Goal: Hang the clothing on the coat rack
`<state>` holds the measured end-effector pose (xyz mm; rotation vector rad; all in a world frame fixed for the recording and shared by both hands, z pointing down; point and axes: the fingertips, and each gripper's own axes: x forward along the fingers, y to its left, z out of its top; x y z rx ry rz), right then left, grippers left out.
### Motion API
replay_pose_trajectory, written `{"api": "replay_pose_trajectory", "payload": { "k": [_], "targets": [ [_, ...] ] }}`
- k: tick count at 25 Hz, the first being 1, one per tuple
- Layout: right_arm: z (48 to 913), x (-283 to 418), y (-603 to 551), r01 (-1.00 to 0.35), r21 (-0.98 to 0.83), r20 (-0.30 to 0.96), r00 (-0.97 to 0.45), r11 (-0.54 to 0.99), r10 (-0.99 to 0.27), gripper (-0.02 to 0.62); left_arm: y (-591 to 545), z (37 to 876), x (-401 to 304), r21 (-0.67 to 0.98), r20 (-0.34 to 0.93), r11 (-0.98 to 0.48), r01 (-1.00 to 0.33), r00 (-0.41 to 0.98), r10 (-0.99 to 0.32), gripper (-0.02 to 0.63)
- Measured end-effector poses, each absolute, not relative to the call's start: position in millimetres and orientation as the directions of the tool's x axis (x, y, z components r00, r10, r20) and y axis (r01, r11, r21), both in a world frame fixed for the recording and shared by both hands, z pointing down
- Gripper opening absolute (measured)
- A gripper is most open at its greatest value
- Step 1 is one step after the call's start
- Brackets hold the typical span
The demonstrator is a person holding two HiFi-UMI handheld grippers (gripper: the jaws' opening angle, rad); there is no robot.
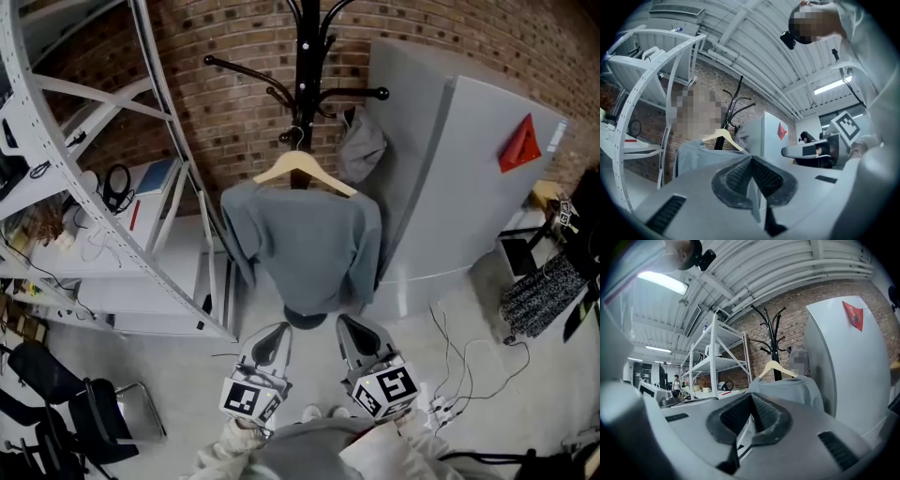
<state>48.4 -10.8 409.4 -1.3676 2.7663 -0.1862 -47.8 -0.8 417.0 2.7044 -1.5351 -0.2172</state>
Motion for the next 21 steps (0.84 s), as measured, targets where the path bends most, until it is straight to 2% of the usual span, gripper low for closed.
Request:
{"api": "replay_pose_trajectory", "payload": {
  "k": [11, 21],
  "targets": [
    [403, 87, -17, -0.775, -0.095, -0.021, -0.625, 0.624, -0.78, 0.025, -8, 425, -6, 0.056, -0.093, -0.495, -0.867, 0.489, -0.867, 0.009],
    [405, 116, -29, -0.772, -0.096, -0.027, -0.629, 0.629, -0.777, 0.025, -29, 425, 17, 0.099, -0.103, -0.482, -0.87, 0.473, -0.875, 0.009]
  ]
}}
